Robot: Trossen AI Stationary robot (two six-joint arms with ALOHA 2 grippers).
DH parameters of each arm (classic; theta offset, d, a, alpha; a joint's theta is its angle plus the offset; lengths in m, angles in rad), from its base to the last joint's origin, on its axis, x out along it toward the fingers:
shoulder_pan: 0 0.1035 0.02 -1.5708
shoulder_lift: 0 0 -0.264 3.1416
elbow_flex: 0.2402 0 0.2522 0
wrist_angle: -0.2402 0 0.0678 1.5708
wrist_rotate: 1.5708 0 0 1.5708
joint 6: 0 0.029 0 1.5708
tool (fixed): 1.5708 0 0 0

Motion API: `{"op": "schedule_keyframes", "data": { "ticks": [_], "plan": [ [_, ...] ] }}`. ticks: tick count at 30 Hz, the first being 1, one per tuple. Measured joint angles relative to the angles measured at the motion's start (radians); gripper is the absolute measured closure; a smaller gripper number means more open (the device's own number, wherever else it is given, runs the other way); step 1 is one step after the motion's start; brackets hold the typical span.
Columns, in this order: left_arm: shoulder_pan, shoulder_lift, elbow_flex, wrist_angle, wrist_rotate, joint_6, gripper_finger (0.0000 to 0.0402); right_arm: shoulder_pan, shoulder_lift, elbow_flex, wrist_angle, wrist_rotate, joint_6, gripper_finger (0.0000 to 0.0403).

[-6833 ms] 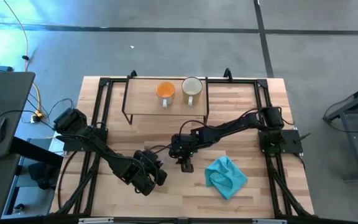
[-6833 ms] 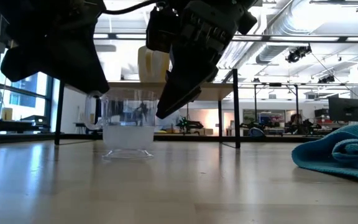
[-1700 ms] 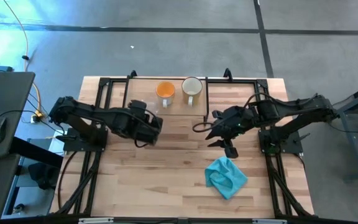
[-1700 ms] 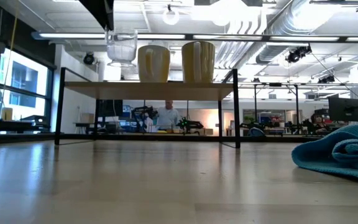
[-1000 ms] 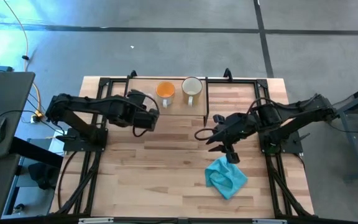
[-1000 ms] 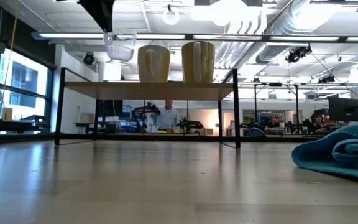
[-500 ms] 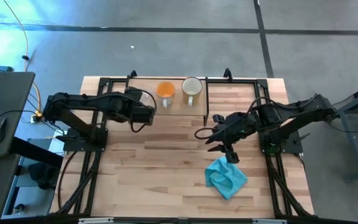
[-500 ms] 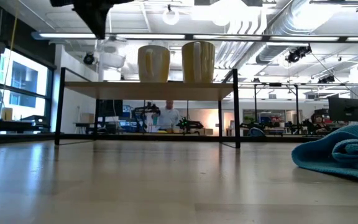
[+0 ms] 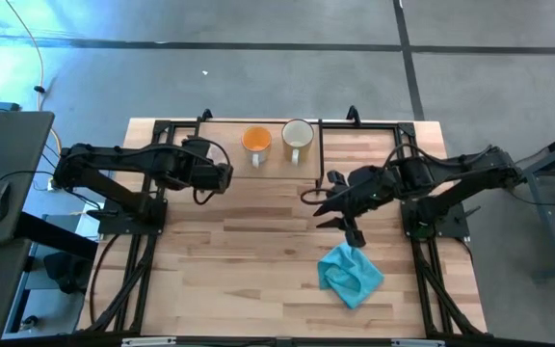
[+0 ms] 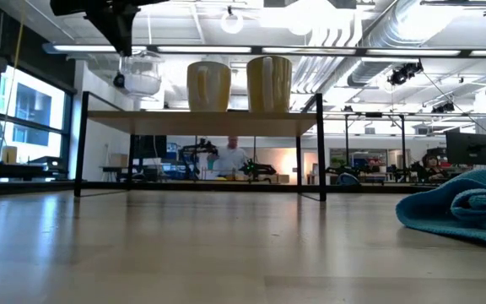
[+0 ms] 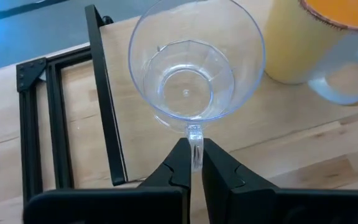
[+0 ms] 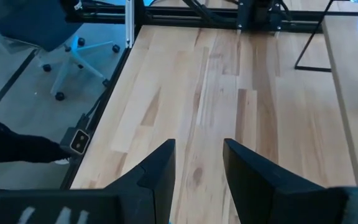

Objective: Stack small to large cups/mugs on shelf
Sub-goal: Put the transparent mug on the shelf

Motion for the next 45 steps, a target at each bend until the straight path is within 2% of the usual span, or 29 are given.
{"op": "schedule_keyframes", "data": {
  "ticks": [5,19,28,45],
  "plan": [
    [0.0,0.0,0.0,0.001,-0.029,-0.05,0.0398,-0.012,0.0,0.0,0.02,0.0,0.011,0.0277],
    [0.0,0.024,-0.001,0.004,-0.02,-0.125,0.0398,-0.012,0.0,0.0,0.039,0.0,0.018,0.0277],
    [0.0,0.051,0.0,0.01,-0.014,-0.128,0.0398,-0.012,0.0,0.0,0.039,0.0,0.019,0.0277],
    [0.071,0.075,0.0,0.054,0.001,-0.083,0.0398,-0.012,0.001,0.0,0.007,0.0,0.018,0.0277]
  ]
}}
